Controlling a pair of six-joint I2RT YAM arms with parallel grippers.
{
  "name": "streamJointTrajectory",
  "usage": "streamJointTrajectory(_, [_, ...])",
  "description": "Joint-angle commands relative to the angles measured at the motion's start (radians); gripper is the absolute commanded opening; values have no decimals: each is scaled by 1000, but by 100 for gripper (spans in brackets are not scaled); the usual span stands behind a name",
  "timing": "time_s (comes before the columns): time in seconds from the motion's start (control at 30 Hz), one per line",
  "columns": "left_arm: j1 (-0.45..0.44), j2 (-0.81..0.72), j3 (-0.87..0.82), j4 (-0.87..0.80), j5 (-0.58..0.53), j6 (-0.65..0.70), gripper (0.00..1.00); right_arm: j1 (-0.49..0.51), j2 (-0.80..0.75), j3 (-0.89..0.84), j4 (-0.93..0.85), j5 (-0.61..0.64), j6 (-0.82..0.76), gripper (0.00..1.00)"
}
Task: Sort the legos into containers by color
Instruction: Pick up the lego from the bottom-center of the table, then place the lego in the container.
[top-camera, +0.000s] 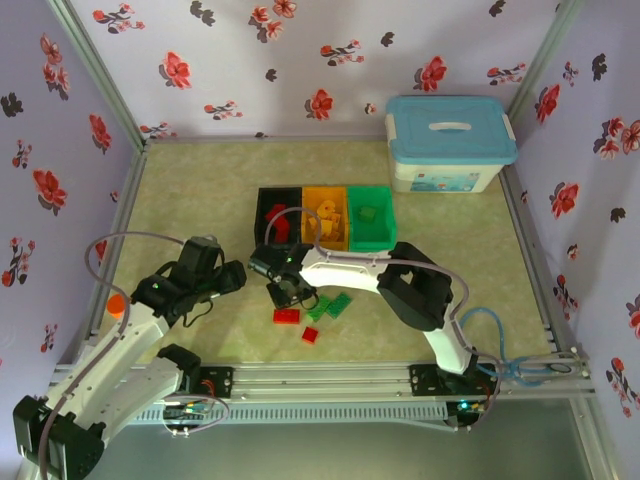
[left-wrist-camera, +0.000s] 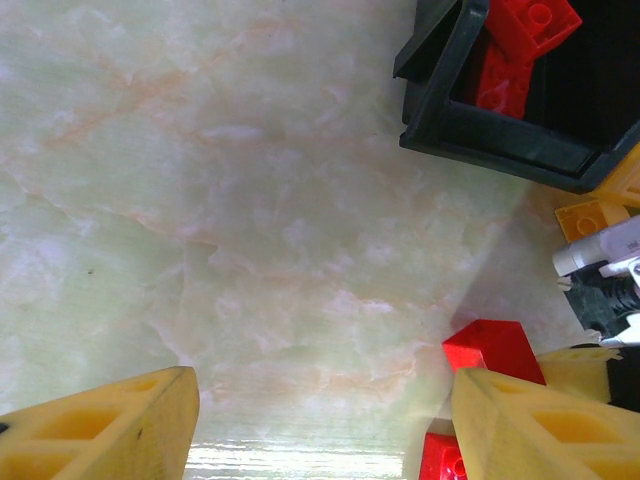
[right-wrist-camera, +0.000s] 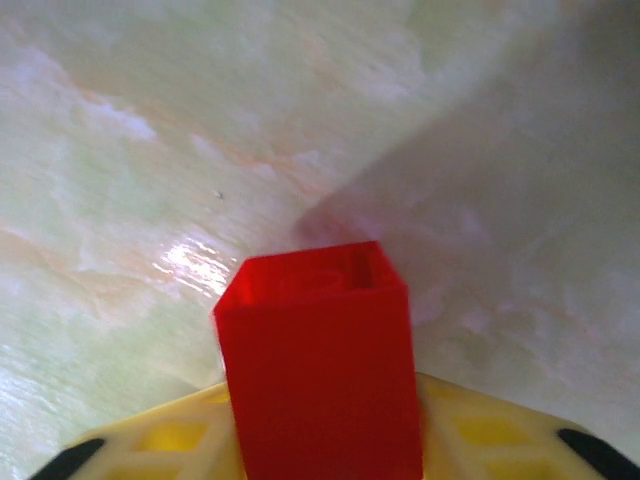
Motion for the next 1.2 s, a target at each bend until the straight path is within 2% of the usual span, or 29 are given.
streamJointTrajectory(0.0, [6, -18, -16, -11, -28, 6, 68, -10, 1, 52, -34, 18, -9, 32])
streamJointTrajectory(0.17, [6, -30, -16, -17, -30, 5, 67, -42, -27, 136, -81, 55, -53, 27])
streamJointTrajectory(0.37, [1, -59, -29, -32, -15, -24, 66, -132, -3, 304, -128, 108, -111, 27])
streamJointTrajectory(0.47, [-15, -85, -51, -26, -6, -53, 66, -188, 68, 419, -161, 79, -138, 27])
streamJointTrajectory(0.7, [-77, -136, -97, -32, -8, -112, 66, -228, 240, 672, -237, 89, -175, 27])
streamJointTrajectory(0.87, [-133, -146, -105, -29, -7, -119, 66, -232, 284, 730, -256, 104, -175, 30])
streamJointTrajectory(1.0, [-181, -130, -108, -6, 1, -120, 66, -234, 284, 737, -256, 117, -179, 40])
streamJointTrajectory(1.1, [-223, -98, -109, 10, 1, -129, 66, -235, 282, 752, -270, 116, -181, 64])
streamJointTrajectory(1.17, [-259, -75, -110, 26, 1, -134, 67, -236, 266, 752, -280, 116, -183, 68])
